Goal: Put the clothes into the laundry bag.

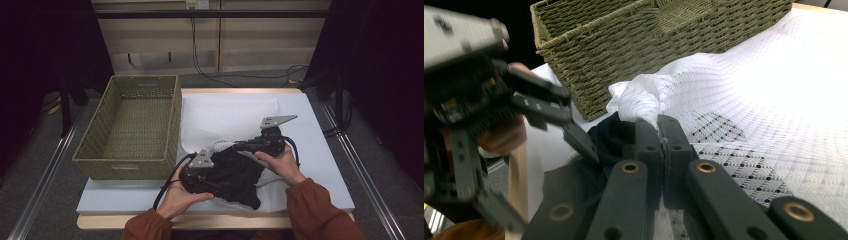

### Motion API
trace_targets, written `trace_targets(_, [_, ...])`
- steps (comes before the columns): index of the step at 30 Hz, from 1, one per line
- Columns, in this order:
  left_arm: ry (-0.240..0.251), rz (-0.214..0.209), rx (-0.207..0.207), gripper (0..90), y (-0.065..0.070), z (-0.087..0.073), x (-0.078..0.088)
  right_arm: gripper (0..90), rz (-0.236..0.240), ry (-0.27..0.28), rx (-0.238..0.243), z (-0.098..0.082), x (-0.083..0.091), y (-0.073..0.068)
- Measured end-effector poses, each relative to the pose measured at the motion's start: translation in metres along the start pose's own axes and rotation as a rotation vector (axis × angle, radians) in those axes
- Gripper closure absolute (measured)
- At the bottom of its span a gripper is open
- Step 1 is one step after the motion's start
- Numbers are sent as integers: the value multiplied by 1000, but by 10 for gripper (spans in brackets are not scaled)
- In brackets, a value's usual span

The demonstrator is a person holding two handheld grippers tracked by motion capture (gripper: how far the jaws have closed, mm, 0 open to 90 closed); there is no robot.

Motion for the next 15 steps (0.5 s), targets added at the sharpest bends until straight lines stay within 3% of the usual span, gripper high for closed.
trace_targets(2, [-24,17,-24,254,2,-2,-6,893,0,0,-1,0,0,1])
trace_targets(3, [-10,7,-11,243,3,-2,-9,893,0,2,0,0,1,1])
trace_targets(6, [-52,21,-37,235,2,-4,-14,893,2,0,0,0,1,0])
trace_targets(7, [-35,10,-33,231,2,-5,-18,893,2,0,1,1,1,0])
trace_targets(12, [-58,5,-17,226,0,-10,-31,893,8,-1,6,1,-1,0])
trace_targets(15, [-75,24,-26,265,0,-10,-37,893,18,-10,10,1,-3,-2])
Point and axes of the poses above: each handheld gripper's, and its own axes: x roughly backward along the jaws, z roughly out of its top, y roughly to its right, the point moved 3 cm from there along -x, roughly forward along the jaws, and after that the axes turned 15 degrees about x, right-handed, at the moved point
